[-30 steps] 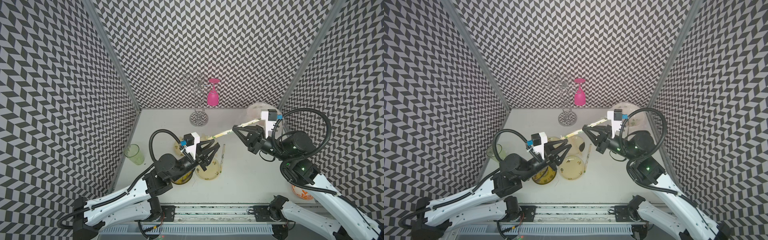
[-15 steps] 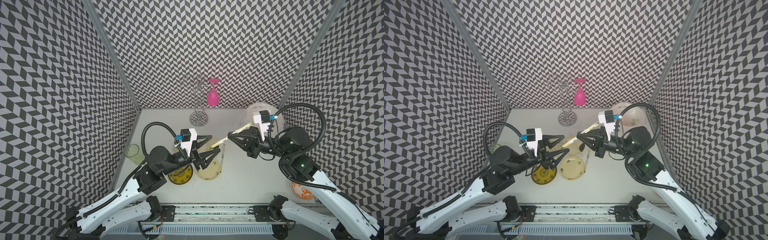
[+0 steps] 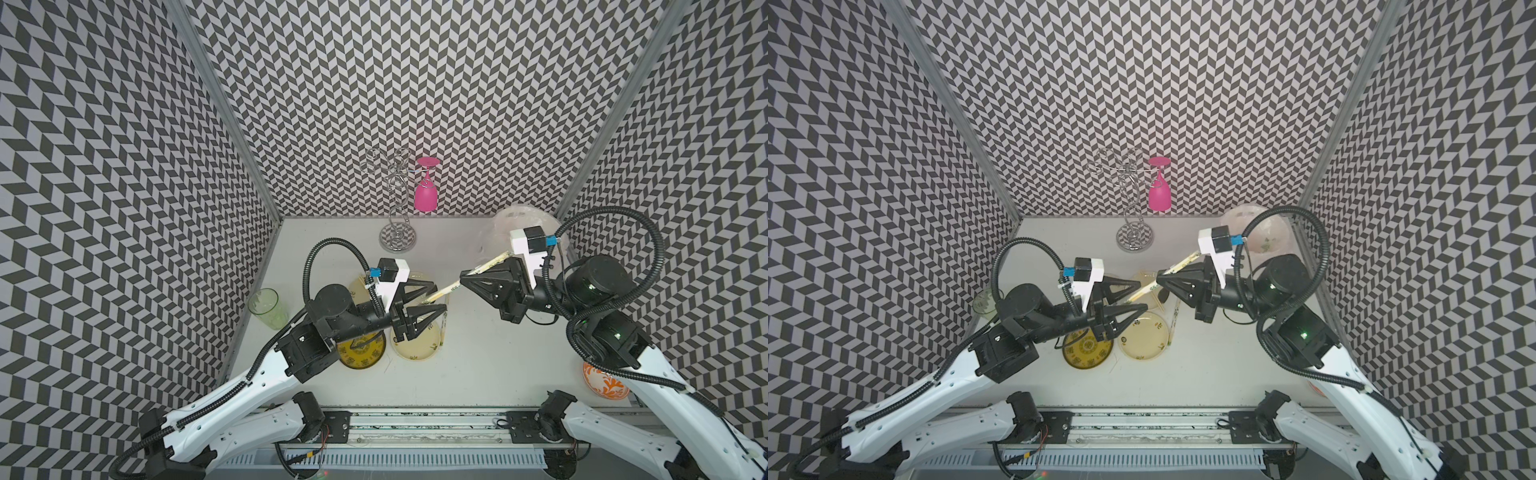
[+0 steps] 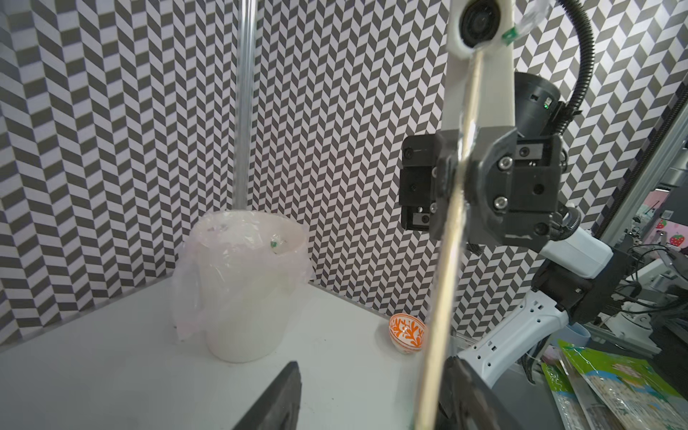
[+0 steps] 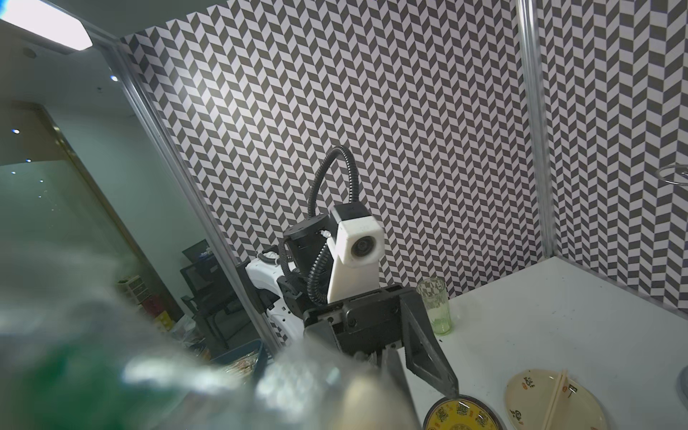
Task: Remove the packaging of disposable chopsticks
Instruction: Remove the packet bag from the disposable chopsticks.
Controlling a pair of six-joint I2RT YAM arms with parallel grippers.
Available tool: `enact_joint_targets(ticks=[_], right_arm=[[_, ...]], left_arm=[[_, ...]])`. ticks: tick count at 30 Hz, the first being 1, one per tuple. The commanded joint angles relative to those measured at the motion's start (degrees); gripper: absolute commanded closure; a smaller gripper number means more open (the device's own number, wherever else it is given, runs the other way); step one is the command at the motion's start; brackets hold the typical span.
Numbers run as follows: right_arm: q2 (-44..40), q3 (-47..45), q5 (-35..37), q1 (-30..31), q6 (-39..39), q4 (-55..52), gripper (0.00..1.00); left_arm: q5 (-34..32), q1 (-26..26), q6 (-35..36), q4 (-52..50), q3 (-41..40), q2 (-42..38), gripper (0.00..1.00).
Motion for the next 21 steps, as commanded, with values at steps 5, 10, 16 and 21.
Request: enact_joint_targets(ticks=[5, 10, 16, 21], right_arm=[[1.42, 2.73, -4.80, 0.08, -2.03, -0.79, 1.00], [2.76, 3.94, -7.06, 0.18, -2.85, -2.38, 1.00], [4.24, 6.97, -8.35, 0.17, -6.61, -8.03, 1.00], [5.12, 4.89, -9.76, 1.35, -5.71, -7.16, 1.00]], left_arm=[[7.06, 4.12, -0.46, -0.99, 0.95, -2.34, 0.43], [12.73, 4.26, 0.12, -1.82, 4.28, 2.67, 0.62], [16.73, 4.43, 2.17, -5.29, 7.41, 5.83, 0.78], [18.79, 4.57, 0.94, -3.63, 8.65, 7.04, 1.00]])
